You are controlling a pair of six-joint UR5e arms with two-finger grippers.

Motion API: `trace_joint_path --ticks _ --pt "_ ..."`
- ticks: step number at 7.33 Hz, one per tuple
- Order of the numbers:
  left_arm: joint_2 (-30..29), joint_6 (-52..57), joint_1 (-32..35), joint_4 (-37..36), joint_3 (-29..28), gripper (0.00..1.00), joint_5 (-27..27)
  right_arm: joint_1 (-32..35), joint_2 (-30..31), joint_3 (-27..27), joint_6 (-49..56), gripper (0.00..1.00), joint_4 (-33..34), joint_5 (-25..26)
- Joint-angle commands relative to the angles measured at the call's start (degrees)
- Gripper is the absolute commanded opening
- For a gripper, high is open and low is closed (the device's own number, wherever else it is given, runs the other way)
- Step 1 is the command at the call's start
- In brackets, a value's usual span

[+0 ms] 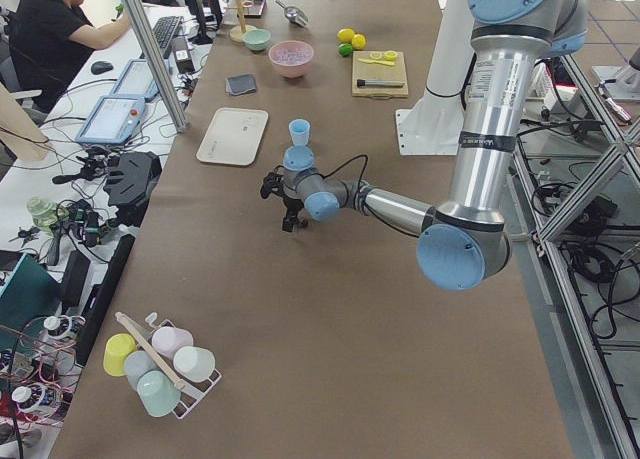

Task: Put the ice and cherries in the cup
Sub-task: 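Lower the left gripper onto the dark cherries and grasp them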

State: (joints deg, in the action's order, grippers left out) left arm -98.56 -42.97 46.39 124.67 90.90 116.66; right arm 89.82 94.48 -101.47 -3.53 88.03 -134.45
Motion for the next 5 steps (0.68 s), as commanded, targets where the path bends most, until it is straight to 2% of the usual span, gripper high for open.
trace_joint_path --ticks 1,2,5 --pt "0.1 -0.6 -0.3 0.9 0.1 0.37 1.2 0.4 0.7 -0.1 0.5 1.00 0.0 -0.1" --pt "0.2 -0.5 -0.3 0.8 0.7 0.33 1.5 0.6 0.7 -0.1 0.5 1.00 0.0 -0.1" --pt "0.4 -0.1 0.2 0.8 1.1 0.30 1.9 0.9 0.9 0.0 0.5 1.00 0.1 -0.4"
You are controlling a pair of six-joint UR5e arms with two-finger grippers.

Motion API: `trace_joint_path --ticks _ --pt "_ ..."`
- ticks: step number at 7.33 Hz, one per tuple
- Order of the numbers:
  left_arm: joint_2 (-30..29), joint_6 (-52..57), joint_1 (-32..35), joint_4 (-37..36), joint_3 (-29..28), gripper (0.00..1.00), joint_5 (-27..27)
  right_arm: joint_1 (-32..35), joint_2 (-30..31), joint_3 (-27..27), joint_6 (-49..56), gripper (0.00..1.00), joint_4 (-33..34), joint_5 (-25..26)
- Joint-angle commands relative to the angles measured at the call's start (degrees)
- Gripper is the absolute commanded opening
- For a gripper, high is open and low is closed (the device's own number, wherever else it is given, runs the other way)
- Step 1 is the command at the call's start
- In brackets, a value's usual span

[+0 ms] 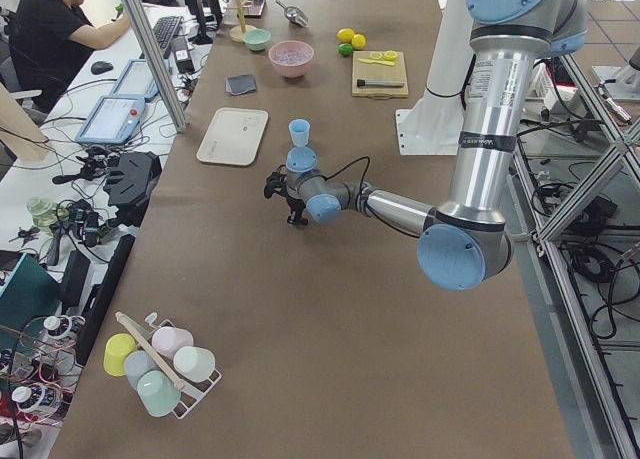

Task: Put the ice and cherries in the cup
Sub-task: 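Lower the left gripper onto the dark cherries and grasp them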

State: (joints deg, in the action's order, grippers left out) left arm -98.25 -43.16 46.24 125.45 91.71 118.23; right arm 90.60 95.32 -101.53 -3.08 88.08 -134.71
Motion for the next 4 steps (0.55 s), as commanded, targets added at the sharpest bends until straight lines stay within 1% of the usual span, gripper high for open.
trace_joint_path --ticks 1,2,3,4 --pt "0.0 0.1 1.1 -0.7 2.0 0.30 3.0 0.1 0.0 -0.1 0.0 1.00 0.1 -0.3" --pt "-1.1 0.1 5.7 -3.2 2.8 0.30 7.8 0.1 -0.1 -0.1 0.0 1.00 0.1 -0.3" --pt "-4.7 -0.4 7.8 -8.7 5.0 0.30 9.6 0.1 -0.1 -0.2 0.0 1.00 0.1 -0.4" --pt "-9.5 -1.6 7.7 -15.3 6.5 0.30 9.0 0.1 -0.1 -0.3 0.0 1.00 0.1 -0.5"
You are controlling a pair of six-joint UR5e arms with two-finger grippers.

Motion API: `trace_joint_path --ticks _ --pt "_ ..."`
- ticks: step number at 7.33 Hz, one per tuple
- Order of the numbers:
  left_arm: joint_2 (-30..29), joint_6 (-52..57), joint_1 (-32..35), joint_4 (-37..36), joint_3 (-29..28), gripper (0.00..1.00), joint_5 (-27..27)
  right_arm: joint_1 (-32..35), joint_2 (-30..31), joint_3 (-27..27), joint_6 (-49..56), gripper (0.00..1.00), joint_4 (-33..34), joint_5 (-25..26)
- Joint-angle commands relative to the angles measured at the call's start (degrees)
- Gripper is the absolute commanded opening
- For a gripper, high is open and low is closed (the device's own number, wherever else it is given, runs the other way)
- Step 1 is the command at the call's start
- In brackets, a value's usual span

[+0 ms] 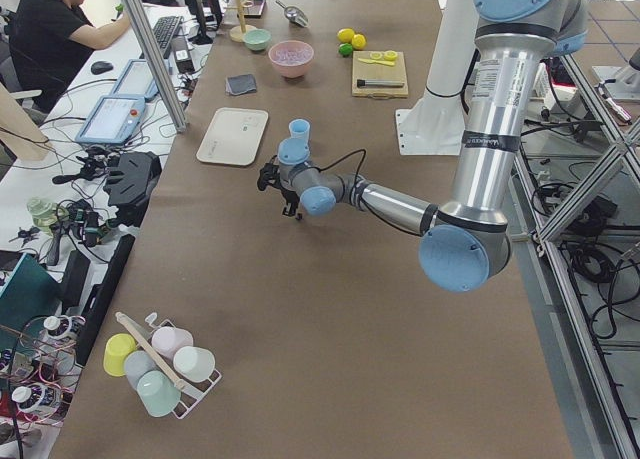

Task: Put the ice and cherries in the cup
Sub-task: 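Lower the left gripper onto the dark cherries and grasp them, then carry the cherries with the left gripper and release them into the blue cup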

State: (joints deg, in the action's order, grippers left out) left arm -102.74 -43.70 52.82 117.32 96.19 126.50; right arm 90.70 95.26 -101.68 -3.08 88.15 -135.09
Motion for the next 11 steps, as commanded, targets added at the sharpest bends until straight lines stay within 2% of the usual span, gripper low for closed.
trace_joint_path --ticks 1,3,5,8,9,10,11 --pt "-11.0 -6.5 0.1 -10.9 1.7 0.30 0.7 0.0 0.0 0.0 0.0 1.00 -0.1 -0.2" --pt "-20.2 -16.7 -4.4 -13.6 1.4 0.30 -1.4 0.0 -0.4 -0.1 0.0 1.00 0.0 -0.3" --pt "-27.8 -26.7 -11.7 -13.6 -2.1 0.30 -9.5 0.0 -0.3 0.0 0.0 1.00 0.0 -0.3" --pt "-28.1 -28.9 -13.7 -13.1 -1.6 0.31 -11.1 0.0 -0.3 0.2 0.0 1.00 0.1 -0.4" --pt "-28.1 -29.1 -13.7 -13.1 -1.7 0.72 -11.1 0.0 -0.4 0.4 0.0 1.00 0.1 -0.4" --pt "-27.7 -29.0 -13.7 -13.1 -1.5 0.98 -11.1 0.0 -0.4 0.3 0.0 1.00 0.1 -0.4" --pt "-27.6 -29.0 -13.7 -13.2 -1.4 0.98 -11.1 0.0 -0.6 0.4 0.0 1.00 0.1 -0.4"
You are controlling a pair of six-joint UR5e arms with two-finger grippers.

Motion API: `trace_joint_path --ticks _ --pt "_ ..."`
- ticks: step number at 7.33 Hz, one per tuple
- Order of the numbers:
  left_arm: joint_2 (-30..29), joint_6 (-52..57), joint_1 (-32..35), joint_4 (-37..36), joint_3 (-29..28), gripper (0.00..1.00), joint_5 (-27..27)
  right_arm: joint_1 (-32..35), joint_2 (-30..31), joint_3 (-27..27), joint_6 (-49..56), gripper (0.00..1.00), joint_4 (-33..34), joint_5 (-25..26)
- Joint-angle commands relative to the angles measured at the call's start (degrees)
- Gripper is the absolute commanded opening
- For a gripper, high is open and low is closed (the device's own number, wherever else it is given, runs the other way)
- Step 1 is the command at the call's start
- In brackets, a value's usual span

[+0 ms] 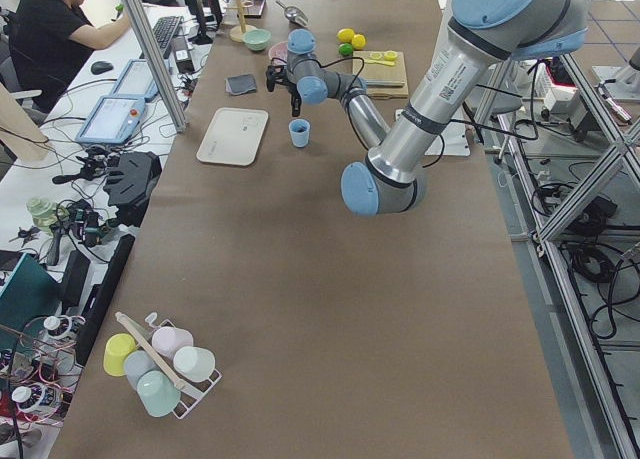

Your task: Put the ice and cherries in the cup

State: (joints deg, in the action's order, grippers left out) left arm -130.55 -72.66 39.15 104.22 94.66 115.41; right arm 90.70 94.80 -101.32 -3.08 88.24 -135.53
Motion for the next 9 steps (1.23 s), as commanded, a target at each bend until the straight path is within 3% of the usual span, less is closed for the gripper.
trace_joint_path --ticks 1,2,3,5,6,8,9 --pt "0.6 0.0 0.6 -0.6 1.0 0.98 0.2 0.0 -0.4 0.2 0.0 1.00 0.1 0.0" --pt "4.9 0.5 5.1 -0.7 3.2 0.98 2.6 -0.1 -0.5 0.2 0.0 1.00 0.1 0.0" --pt "7.8 3.3 13.2 -1.6 2.8 0.98 11.1 0.0 -0.4 0.0 0.0 1.00 0.0 0.0" --pt "11.4 26.0 29.1 -12.0 0.0 0.98 20.4 -0.1 -0.4 -0.6 -0.1 1.00 -0.1 0.7" --pt "12.3 35.8 34.8 -16.0 -2.5 0.98 21.6 -0.1 -0.4 -0.5 -0.1 1.00 -0.2 0.4" --pt "23.0 55.7 45.1 -16.7 -2.6 0.98 23.6 -0.1 -0.2 -0.9 -0.1 0.99 0.0 0.0" --pt "27.5 59.4 48.5 -16.7 -0.5 0.98 25.5 -0.1 0.2 -0.9 -0.1 1.00 -0.1 0.0"
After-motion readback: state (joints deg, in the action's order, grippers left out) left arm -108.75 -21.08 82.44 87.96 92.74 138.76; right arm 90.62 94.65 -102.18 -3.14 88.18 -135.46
